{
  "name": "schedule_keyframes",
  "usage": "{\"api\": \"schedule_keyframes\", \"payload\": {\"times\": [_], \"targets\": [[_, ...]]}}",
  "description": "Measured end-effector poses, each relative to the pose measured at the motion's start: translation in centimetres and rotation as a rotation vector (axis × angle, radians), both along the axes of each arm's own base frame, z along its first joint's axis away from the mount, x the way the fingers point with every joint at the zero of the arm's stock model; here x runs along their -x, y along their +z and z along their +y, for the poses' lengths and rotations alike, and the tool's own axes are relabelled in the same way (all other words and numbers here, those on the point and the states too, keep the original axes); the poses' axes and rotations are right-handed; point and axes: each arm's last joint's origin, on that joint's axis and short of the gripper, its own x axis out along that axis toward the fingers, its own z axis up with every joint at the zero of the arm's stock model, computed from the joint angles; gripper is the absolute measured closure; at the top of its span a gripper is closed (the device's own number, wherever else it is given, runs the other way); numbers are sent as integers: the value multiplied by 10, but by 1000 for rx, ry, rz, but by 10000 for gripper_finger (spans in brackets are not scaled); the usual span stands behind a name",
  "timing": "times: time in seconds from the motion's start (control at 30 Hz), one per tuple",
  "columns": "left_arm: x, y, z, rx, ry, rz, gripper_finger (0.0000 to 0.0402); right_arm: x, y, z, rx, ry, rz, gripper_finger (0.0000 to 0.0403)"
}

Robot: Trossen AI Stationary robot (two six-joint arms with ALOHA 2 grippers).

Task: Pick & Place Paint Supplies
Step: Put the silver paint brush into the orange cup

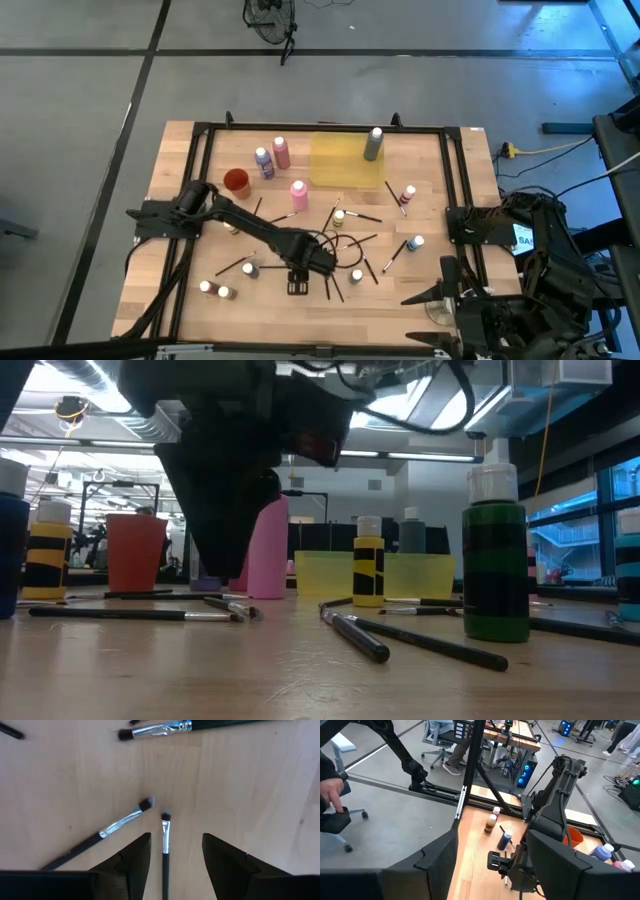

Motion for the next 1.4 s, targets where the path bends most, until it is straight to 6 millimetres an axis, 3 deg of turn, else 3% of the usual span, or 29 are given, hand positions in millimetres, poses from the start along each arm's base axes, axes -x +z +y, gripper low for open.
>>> {"api": "schedule_keyframes", "payload": {"times": [0.67, 1.0, 1.4], "targets": [[-7, -2, -2, 15, 21, -60, 229, 2, -1, -5, -1, -31, 14, 169], [-8, -20, -13, -23, 1, -50, 229, 2, -1, -4, -7, -24, 20, 169], [-10, -24, -11, -25, 21, -39, 229, 3, -2, -5, -5, -21, 27, 169]]}}
